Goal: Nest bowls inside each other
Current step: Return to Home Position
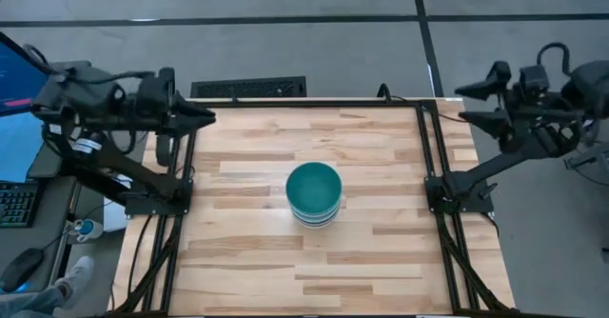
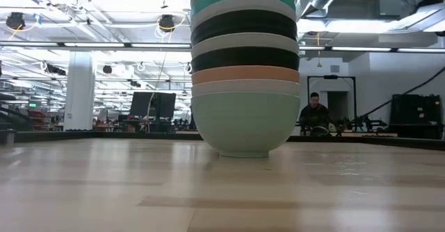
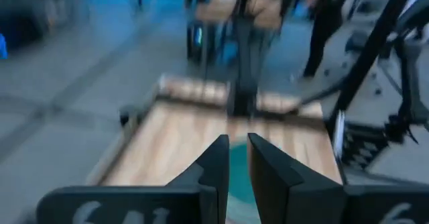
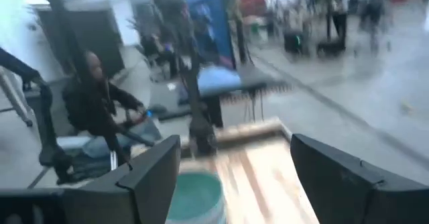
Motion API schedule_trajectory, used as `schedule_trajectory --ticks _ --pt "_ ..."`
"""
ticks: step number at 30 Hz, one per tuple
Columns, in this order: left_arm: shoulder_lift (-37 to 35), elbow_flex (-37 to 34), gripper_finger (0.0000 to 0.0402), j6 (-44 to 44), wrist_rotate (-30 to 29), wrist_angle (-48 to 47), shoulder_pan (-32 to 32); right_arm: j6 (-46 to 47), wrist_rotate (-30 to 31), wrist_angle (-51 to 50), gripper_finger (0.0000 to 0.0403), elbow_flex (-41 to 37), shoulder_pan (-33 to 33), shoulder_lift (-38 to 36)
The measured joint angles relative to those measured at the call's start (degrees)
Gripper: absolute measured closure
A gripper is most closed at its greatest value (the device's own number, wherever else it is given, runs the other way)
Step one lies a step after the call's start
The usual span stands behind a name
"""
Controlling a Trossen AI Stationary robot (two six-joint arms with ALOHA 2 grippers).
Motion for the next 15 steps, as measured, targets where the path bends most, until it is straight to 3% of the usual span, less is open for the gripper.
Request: schedule_trajectory --ticks 2,4,8,11,15 --pt "-4.2 -8.12 0.0358 6.94 -1.73 10.61 -3.29 4.06 1.74 -1.59 0.0097 -5.76 0.45 -4.05" --pt "-9.72 -19.81 0.0358 13.82 0.62 22.66 -5.29 4.15 2.84 4.53 0.0097 -16.05 0.51 -8.96" --pt "-23.14 -49.09 0.0358 21.94 10.44 51.11 -4.56 -6.99 0.36 33.07 0.0097 -43.22 0.57 -23.28" --pt "-32.87 -70.08 0.0358 24.42 16.31 76.63 -1.61 -13.79 -2.5 51.41 0.0097 -59.57 0.54 -35.34" --pt "-43.89 -91.77 0.0358 22.15 21.18 100.39 2.29 -15.7 -3.31 56.92 0.0097 -71.83 0.54 -48.66"
